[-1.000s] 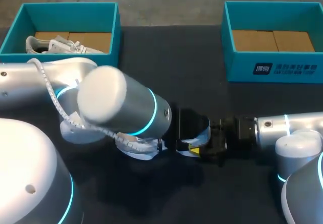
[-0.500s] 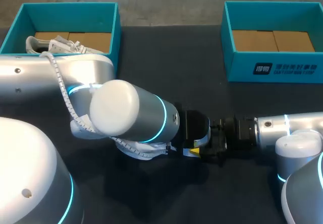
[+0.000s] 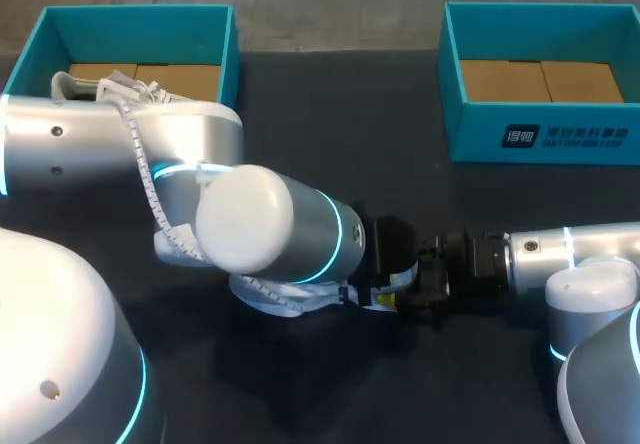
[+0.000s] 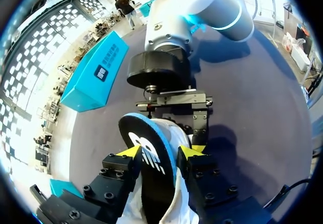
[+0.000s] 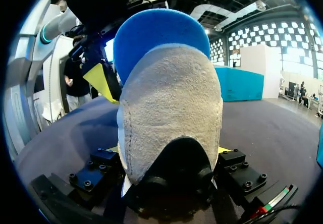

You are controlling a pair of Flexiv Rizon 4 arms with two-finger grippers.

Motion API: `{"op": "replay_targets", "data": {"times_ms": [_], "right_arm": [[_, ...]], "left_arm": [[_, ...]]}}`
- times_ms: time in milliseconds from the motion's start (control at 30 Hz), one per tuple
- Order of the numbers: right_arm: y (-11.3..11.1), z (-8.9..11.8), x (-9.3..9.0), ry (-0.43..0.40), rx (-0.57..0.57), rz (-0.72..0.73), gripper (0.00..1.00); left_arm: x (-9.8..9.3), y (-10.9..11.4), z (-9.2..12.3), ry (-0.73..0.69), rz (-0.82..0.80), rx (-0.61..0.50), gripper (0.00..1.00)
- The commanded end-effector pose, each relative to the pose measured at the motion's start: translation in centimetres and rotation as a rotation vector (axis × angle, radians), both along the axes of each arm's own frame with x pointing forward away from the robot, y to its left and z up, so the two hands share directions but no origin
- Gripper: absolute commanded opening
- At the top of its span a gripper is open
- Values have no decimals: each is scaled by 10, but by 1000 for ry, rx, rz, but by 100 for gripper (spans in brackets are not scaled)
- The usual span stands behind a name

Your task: Take the shoe out of the shoebox, open the shoe tongue, remove and reinsert the insole, then place the shoe into the shoebox

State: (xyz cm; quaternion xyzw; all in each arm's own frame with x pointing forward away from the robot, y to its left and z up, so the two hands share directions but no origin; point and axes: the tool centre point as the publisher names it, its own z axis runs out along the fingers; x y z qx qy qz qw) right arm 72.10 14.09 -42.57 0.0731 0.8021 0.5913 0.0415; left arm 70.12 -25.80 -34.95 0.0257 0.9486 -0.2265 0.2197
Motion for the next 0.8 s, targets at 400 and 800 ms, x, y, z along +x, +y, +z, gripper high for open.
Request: {"op": "replay_targets", "data": {"times_ms": [400,800], "right_arm": [[2,0,-1,1,-5,1,0],[2,0,-1,1,-5,1,0]], "left_arm": [[-3,1,3,5,6,-17,0],[-9,7,16,47,-12,-49,0]]}}
